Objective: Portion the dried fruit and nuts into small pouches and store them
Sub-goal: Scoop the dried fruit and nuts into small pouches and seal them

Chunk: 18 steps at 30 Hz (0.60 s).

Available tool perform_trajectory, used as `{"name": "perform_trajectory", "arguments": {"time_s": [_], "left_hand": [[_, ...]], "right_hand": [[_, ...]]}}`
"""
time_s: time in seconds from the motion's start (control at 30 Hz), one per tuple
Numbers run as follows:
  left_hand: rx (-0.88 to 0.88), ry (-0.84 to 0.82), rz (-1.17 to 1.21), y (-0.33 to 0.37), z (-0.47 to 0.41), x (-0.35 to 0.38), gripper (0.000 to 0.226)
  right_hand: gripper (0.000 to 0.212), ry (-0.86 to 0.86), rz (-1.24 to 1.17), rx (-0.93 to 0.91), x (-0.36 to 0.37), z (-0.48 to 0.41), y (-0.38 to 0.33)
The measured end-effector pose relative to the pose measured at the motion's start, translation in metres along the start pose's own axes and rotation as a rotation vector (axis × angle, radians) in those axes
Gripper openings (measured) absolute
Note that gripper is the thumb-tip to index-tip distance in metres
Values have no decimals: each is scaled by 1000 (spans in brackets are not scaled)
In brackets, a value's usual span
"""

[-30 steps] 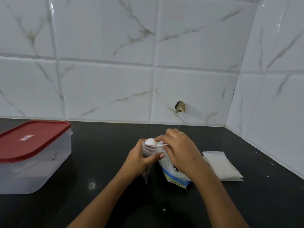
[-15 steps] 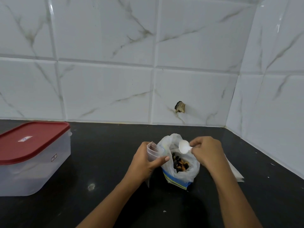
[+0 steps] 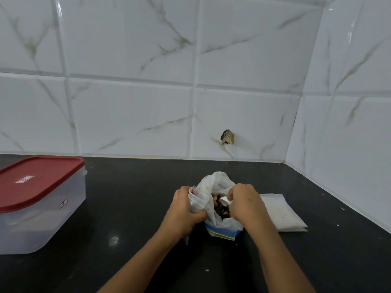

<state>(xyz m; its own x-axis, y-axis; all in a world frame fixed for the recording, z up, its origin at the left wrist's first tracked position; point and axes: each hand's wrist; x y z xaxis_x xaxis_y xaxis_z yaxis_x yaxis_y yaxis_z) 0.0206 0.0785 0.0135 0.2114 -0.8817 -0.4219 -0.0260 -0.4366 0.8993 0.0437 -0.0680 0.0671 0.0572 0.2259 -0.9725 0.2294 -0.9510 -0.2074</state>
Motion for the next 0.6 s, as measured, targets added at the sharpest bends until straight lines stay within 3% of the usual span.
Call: {"name": "perform_trajectory", "arguments": {"time_s": [0.27,0.6], "left_hand": [[18,-43,108,-2,2,4,49],[81,-233,288,-6,9,8,49]], "right_hand": [[23,68,-267,-3,-1,1,11],[27,20,-395,127,11,-13,14]]}}
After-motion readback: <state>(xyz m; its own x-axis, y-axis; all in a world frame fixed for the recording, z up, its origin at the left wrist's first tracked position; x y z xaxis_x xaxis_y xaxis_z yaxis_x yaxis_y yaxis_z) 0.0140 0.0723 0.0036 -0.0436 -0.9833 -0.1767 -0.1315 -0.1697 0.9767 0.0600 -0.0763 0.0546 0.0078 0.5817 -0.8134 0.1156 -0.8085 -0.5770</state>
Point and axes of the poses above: each hand's wrist, its own z-axis away from the middle knuckle, its own x-axis out of the palm, y = z × x, and after that the axes turned 11 degrees about -x, right-handed
